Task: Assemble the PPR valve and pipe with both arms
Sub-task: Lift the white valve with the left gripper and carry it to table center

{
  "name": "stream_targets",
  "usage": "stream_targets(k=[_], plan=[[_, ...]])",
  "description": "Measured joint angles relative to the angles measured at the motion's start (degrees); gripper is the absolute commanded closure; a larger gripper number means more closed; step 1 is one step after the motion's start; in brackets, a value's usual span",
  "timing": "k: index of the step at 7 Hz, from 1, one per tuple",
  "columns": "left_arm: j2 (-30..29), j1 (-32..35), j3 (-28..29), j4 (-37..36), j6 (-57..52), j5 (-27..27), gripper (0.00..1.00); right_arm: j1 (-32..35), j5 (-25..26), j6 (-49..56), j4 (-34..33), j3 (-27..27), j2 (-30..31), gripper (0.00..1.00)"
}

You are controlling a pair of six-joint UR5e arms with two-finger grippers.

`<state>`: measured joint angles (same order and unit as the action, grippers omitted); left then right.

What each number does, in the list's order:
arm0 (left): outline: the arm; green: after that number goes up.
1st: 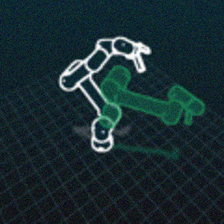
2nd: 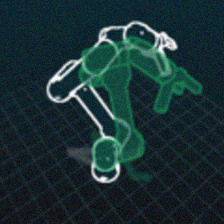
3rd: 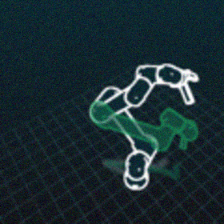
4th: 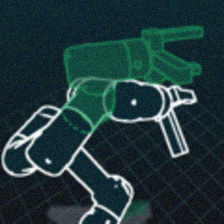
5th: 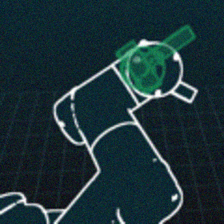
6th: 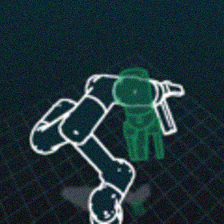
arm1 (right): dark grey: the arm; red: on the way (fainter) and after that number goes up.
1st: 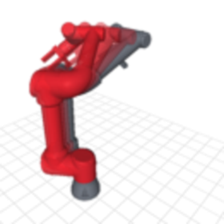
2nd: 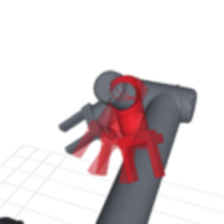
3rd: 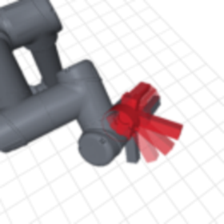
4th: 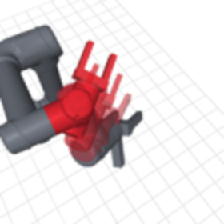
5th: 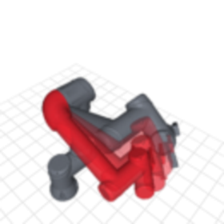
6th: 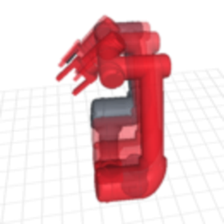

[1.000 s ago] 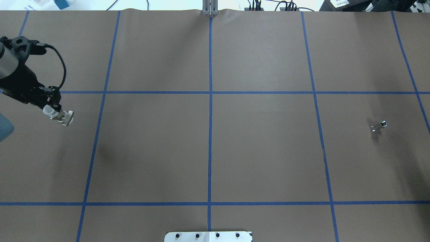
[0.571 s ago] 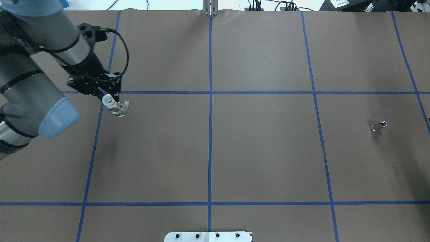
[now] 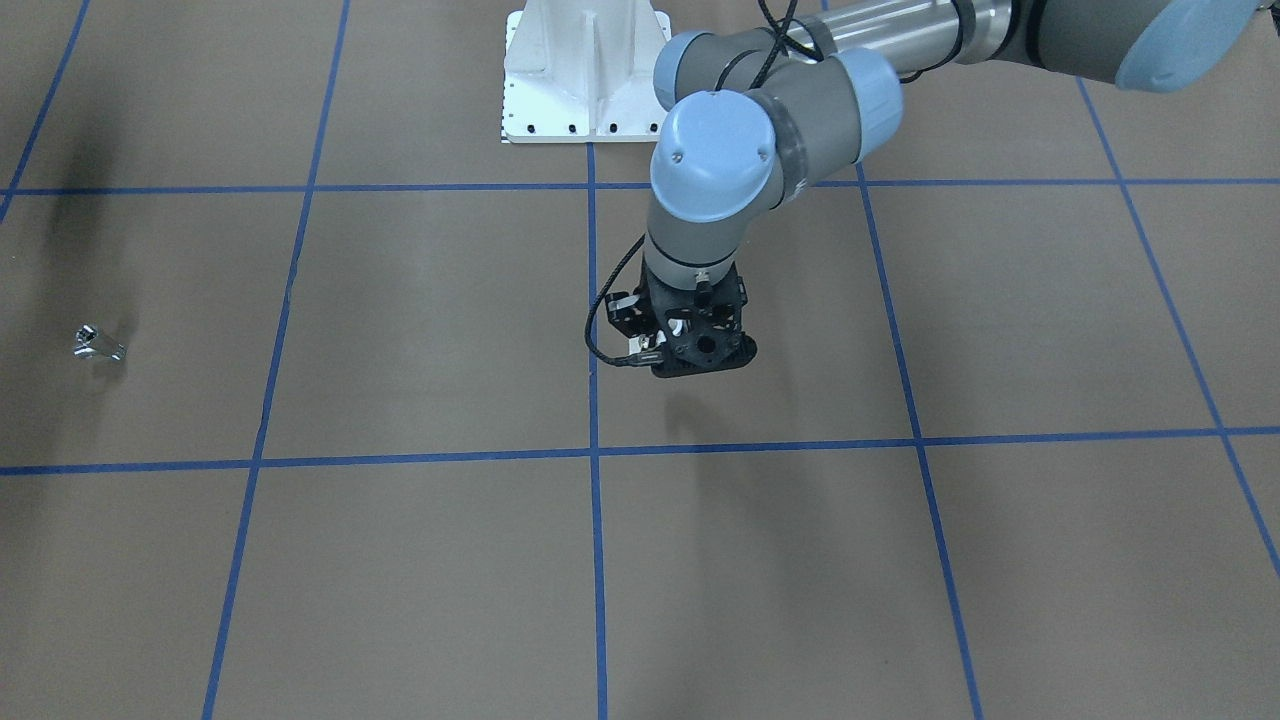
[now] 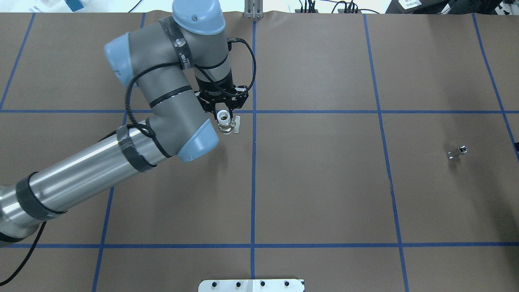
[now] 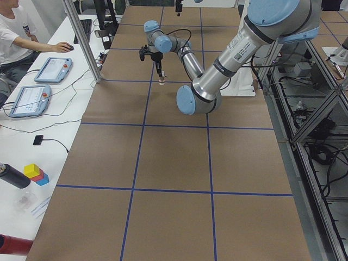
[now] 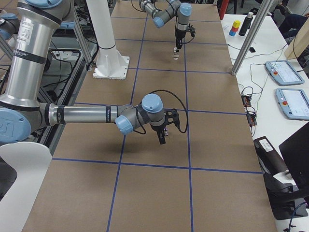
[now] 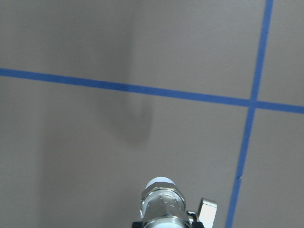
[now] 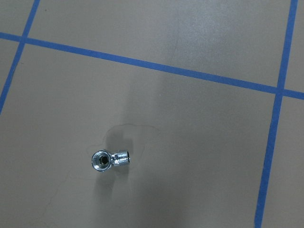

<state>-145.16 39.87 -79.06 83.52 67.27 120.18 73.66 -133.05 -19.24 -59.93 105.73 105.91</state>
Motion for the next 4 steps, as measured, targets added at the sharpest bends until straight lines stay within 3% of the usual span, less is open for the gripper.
stream_targets(k=[2, 4], plan=[[-7.18, -1.12, 11.10, 3.41, 3.59, -0.93, 1.00, -0.33, 0.00, 0.01, 0.06, 0.06, -0.05, 0.01], [-8.55, -2.14, 13.28, 4.25, 4.88, -1.21, 1.00, -0.79, 0.16, 0.06, 0.07, 0.08, -0.08, 0.00]])
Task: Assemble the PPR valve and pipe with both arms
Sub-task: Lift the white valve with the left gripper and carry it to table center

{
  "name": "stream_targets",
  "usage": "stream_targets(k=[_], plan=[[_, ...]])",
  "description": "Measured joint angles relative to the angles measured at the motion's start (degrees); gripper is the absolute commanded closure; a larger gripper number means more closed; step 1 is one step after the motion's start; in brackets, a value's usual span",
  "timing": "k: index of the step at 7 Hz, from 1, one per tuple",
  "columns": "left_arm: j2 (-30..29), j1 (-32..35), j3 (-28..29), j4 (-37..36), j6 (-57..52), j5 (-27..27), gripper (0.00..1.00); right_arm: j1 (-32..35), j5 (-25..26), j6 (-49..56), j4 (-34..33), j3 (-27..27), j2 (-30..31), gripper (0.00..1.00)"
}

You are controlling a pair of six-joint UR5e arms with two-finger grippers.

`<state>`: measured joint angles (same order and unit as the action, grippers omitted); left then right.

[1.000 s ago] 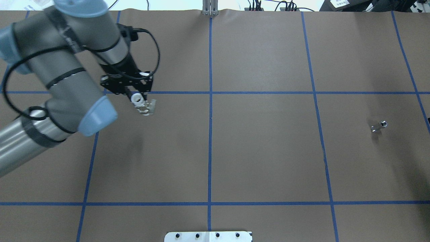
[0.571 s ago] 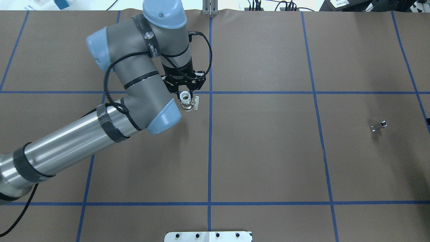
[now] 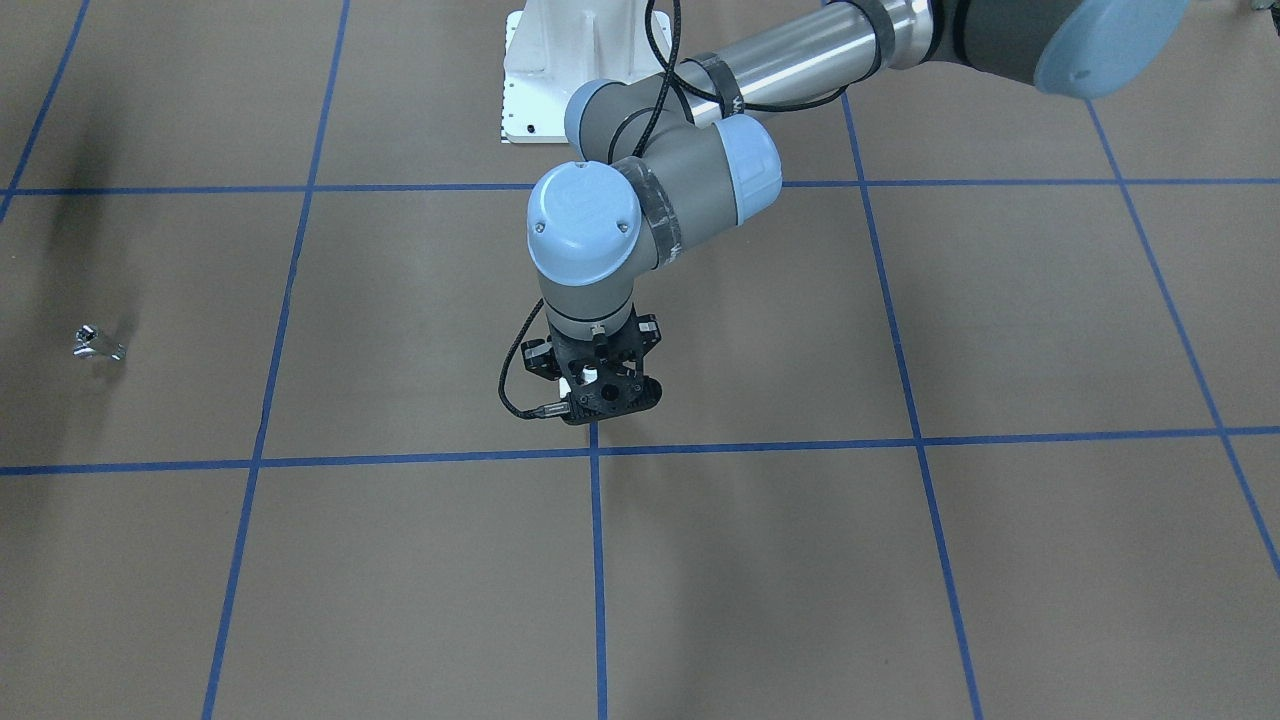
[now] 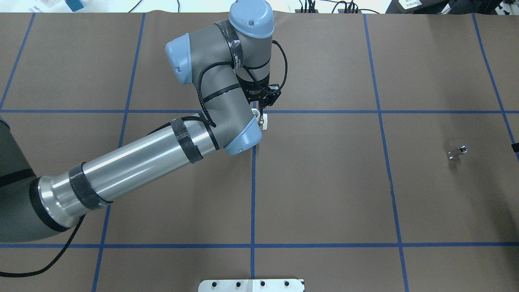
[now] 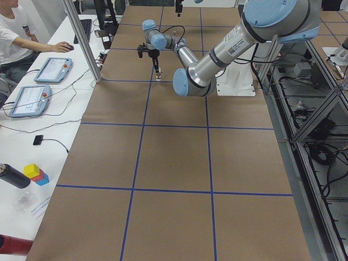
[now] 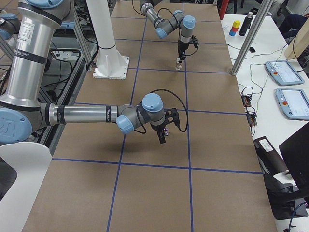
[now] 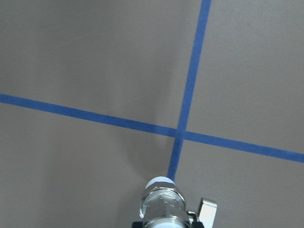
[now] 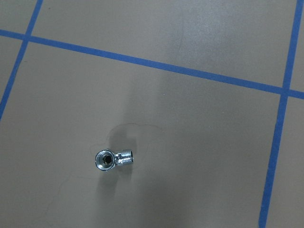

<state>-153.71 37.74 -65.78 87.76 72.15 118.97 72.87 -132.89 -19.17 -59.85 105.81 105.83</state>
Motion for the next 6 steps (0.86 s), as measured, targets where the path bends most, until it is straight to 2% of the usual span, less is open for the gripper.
stream_targets(k=[5, 6], plan=[[0.22, -1.58, 0.36, 1.15, 1.16, -1.11, 1.00, -0.74, 0.34, 0.01, 0.00, -0.02, 0.00, 0.00], [0.27, -1.68, 0.37, 1.45, 1.36, -1.22, 0.86, -0.94, 0.35, 0.01, 0.00, -0.02, -0.01, 0.00]])
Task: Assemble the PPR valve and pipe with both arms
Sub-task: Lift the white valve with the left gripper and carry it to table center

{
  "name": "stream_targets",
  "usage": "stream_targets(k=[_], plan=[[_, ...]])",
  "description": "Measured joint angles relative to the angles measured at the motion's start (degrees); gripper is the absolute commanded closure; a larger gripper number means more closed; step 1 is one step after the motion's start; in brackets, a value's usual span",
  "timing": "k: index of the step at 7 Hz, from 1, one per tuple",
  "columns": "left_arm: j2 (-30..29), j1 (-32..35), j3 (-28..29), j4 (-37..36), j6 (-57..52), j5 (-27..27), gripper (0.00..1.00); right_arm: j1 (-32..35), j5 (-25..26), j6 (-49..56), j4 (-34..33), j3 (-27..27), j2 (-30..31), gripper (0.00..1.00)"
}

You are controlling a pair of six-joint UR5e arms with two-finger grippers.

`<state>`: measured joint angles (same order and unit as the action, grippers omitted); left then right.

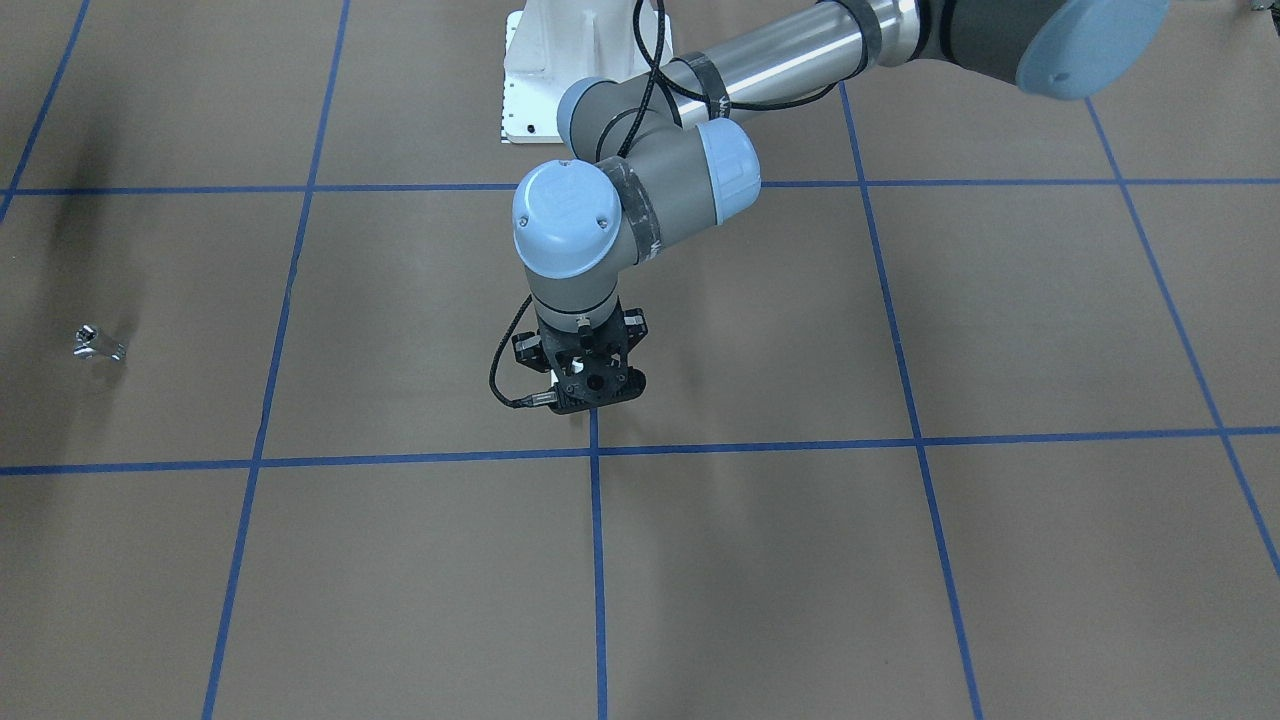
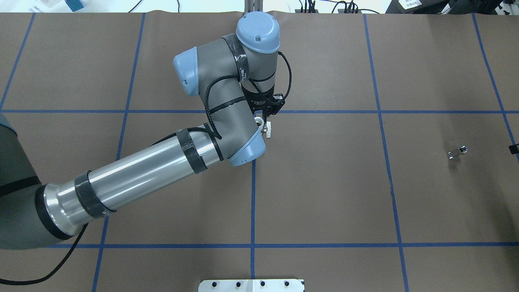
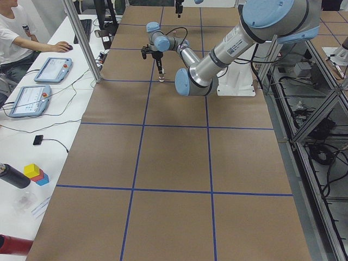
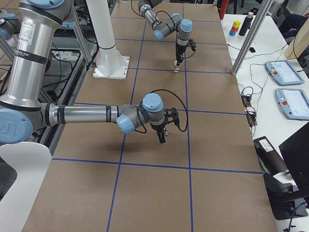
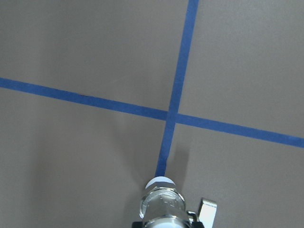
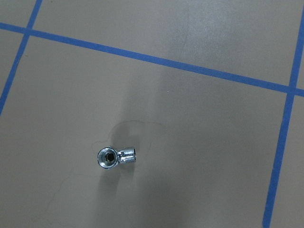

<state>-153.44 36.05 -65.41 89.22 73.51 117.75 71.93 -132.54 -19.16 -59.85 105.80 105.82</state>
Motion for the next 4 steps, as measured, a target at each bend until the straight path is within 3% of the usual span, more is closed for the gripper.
stream_targets(k=[1, 3, 4], plan=[[0.13, -0.01, 0.01, 0.37, 0.06, -0.04, 0.58, -0.18, 0.02, 0.00, 0.00, 0.00, 0.00, 0.00], [0.43, -0.02, 0.00, 0.65, -0.14, -0.12, 0.20, -0.42, 0.08, 0.00, 0.00, -0.02, 0.00, 0.00], [0.47, -0.02, -0.07, 0.68, -0.24, -0.14, 0.19, -0.53, 0.11, 0.00, 0.00, -0.04, 0.00, 0.00]])
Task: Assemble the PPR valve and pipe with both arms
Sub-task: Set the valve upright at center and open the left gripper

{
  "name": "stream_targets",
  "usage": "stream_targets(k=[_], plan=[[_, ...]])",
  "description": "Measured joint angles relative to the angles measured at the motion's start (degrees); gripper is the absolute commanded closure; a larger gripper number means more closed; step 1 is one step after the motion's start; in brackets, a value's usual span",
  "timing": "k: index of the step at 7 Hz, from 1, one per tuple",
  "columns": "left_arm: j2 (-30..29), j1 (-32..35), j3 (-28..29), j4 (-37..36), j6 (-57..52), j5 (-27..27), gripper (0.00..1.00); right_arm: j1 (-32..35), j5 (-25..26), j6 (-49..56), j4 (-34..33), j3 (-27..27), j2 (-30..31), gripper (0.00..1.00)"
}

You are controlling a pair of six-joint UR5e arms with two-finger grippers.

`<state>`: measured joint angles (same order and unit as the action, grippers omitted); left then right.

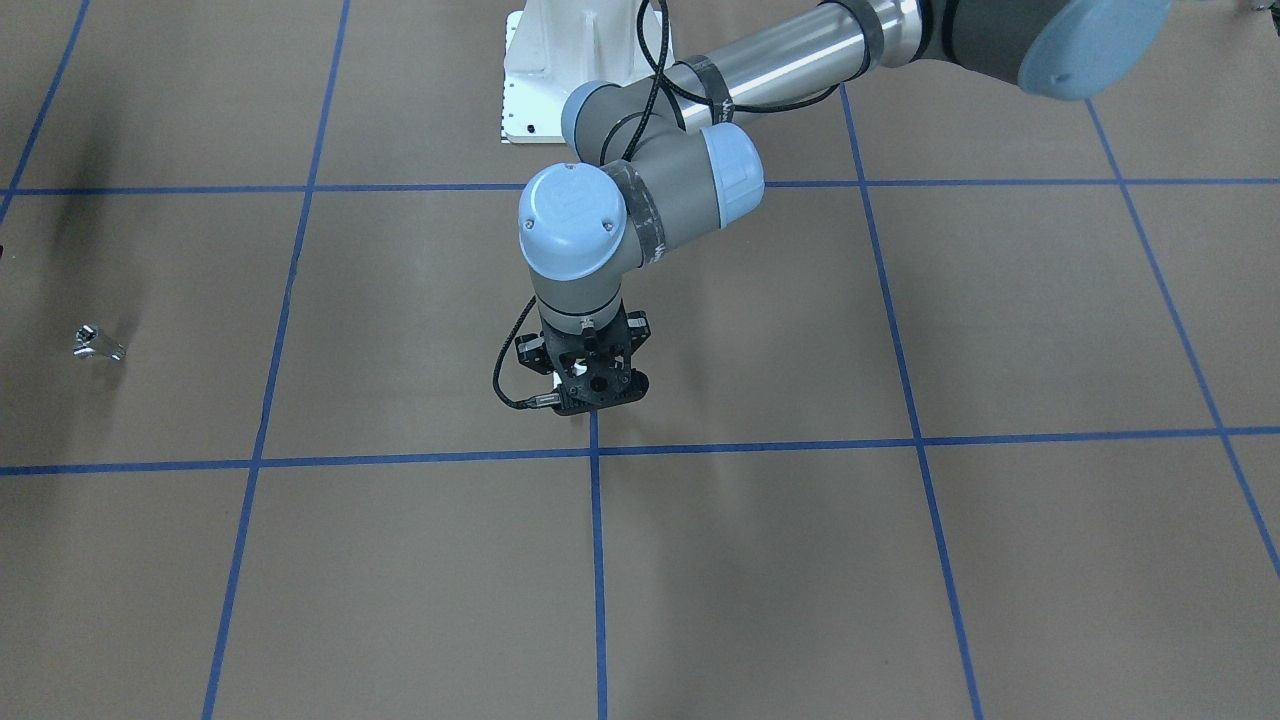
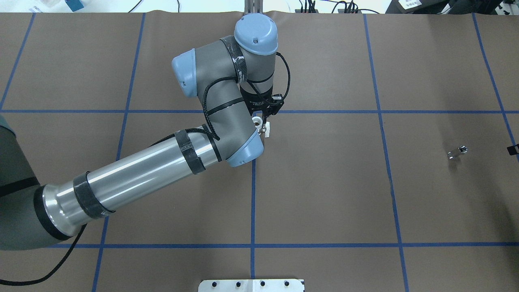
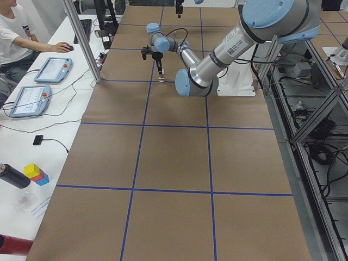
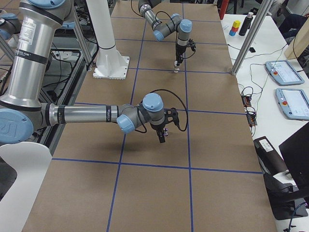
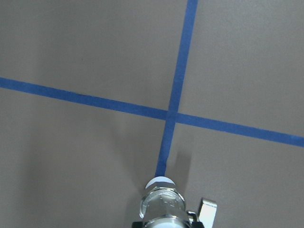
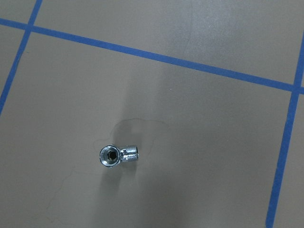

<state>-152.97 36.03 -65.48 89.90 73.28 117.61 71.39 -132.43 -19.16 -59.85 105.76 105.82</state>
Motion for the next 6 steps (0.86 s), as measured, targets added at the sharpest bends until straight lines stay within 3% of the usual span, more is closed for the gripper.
stream_targets(k=[3, 4, 6], plan=[[1.00, 0.50, -2.97, -0.54, -0.06, 0.12, 0.19, -0.66, 0.05, 0.06, 0.00, -0.02, -0.06, 0.00], [4.46, 1.12, -8.73, -1.24, -0.16, 0.26, 0.19, -1.62, 0.73, 0.04, 0.00, -0.03, -0.07, 0.01], [19.53, 2.63, -28.60, -3.63, -3.86, 0.43, 0.19, -5.91, 5.87, -1.61, 0.00, -0.47, -0.84, 0.01]])
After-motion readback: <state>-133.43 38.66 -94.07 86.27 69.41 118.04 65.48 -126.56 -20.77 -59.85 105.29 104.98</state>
